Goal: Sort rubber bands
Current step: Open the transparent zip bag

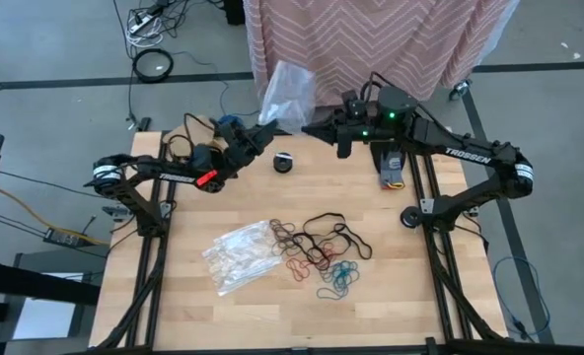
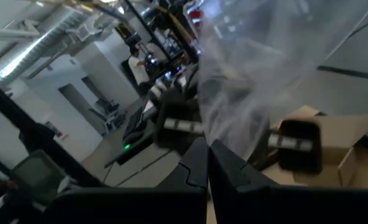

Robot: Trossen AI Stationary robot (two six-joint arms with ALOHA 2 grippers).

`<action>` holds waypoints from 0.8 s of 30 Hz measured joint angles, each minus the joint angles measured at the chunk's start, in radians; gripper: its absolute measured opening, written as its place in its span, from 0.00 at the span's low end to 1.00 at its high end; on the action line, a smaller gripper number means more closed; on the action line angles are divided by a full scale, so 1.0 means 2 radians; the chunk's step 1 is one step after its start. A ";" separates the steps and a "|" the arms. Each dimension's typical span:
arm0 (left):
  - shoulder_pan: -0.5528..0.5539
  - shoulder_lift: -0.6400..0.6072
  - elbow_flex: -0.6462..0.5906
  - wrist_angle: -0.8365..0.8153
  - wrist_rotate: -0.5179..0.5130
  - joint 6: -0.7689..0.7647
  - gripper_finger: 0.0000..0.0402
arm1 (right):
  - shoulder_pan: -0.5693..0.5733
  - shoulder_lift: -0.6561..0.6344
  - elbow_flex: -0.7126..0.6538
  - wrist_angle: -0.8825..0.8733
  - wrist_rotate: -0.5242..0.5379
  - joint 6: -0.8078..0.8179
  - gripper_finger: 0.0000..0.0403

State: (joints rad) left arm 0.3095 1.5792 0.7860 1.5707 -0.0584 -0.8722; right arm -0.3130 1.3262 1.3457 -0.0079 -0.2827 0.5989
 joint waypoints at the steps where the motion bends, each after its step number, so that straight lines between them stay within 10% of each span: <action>1: 0.004 -0.003 0.000 -0.001 0.005 0.000 0.05 | 0.004 0.000 0.000 -0.005 0.000 0.000 0.00; 24: 0.042 -0.040 0.044 -0.229 0.224 0.002 0.00 | 0.066 -0.005 0.000 -0.142 -0.041 -0.034 0.09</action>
State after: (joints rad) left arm 0.3937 1.4985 0.8740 1.1128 0.3895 -0.8683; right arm -0.1819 1.3160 1.3457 -0.2918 -0.3643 0.5314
